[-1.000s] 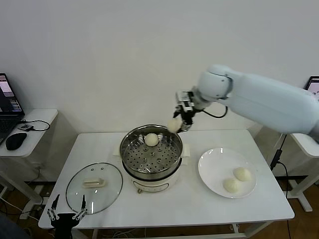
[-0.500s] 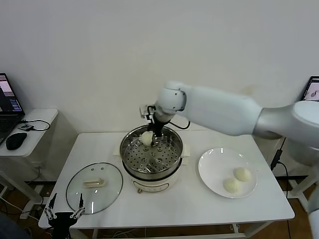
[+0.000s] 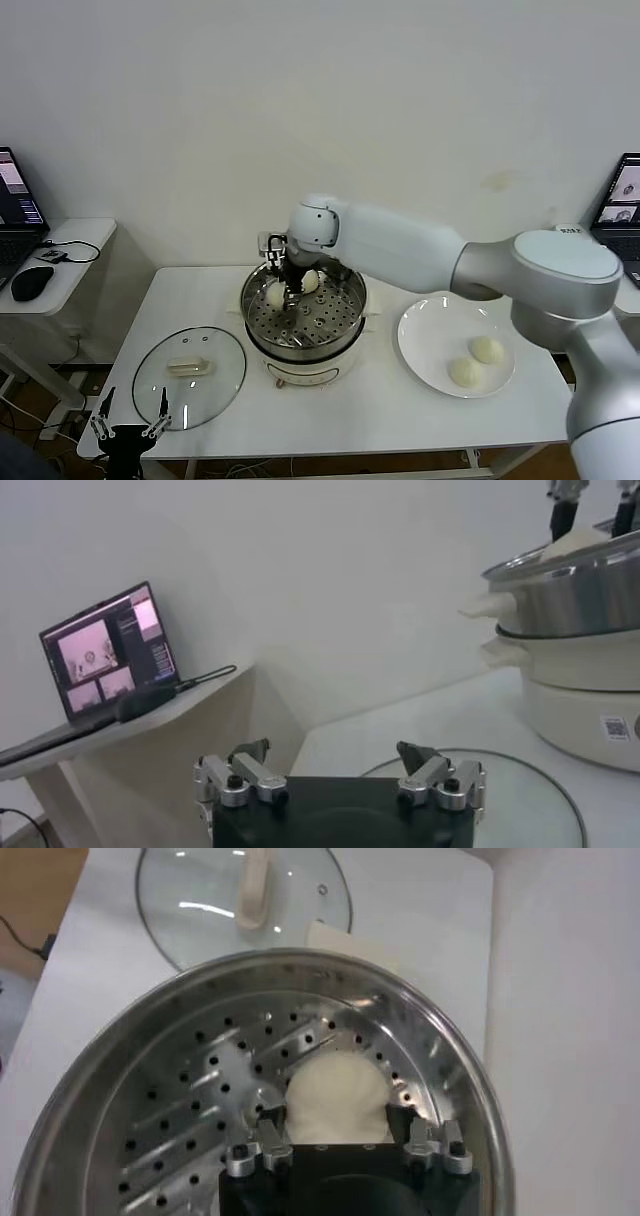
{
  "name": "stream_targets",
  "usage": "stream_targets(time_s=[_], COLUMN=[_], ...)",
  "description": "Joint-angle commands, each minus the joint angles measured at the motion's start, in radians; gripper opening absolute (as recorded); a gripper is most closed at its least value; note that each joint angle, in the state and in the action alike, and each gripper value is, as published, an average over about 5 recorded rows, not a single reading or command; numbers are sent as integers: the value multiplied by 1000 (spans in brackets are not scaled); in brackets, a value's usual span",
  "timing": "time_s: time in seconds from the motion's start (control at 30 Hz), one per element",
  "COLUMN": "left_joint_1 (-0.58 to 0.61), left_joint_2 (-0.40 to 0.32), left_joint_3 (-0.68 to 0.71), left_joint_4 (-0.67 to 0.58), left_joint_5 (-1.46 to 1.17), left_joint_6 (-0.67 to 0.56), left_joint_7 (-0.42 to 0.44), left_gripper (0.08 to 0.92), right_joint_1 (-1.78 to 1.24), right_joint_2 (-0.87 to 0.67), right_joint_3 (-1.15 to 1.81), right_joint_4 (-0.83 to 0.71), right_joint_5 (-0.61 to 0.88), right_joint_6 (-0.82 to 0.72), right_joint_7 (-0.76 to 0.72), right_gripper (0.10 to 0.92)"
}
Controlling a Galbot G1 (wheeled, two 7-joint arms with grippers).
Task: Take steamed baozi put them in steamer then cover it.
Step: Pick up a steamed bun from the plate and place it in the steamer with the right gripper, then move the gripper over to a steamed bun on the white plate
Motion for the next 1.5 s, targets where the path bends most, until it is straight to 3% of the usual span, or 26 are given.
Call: stream_targets(time_s=[0.03, 0.1, 0.37, 0.67, 1.0, 1.27, 1.5], left_joint_1=[0, 0, 2, -3, -1, 2, 1], left_joint_2=[-1, -2, -2, 0, 1, -1, -4], left_joint_3=[0, 1, 2, 9, 21, 40, 48], left_joint_4=[0, 0, -3, -7, -10, -6, -5], left_joint_5=[1, 2, 2, 5, 12, 29, 41], left_joint_6=[0, -1, -5, -1, 1, 0, 4], left_joint_7=[0, 0, -4, -1, 0, 0, 0], left_gripper=[823, 823, 823, 823, 823, 823, 823], right_joint_1=[-29, -32, 9, 206, 276, 126, -126], right_joint_2=[36, 37, -5, -196, -585, -880, -993], right_joint_3=[6, 7, 2, -23, -87, -7, 171], right_joint_4=[-43, -41, 8, 176, 440, 569, 563], right_joint_5=[-1, -2, -15, 1, -105, -231, -378], right_joint_6=[-7, -16, -32, 14, 153, 154, 218], right_joint_7=[11, 12, -6, -102, -228, -220, -235], right_gripper=[643, 647, 814, 823, 823, 823, 823])
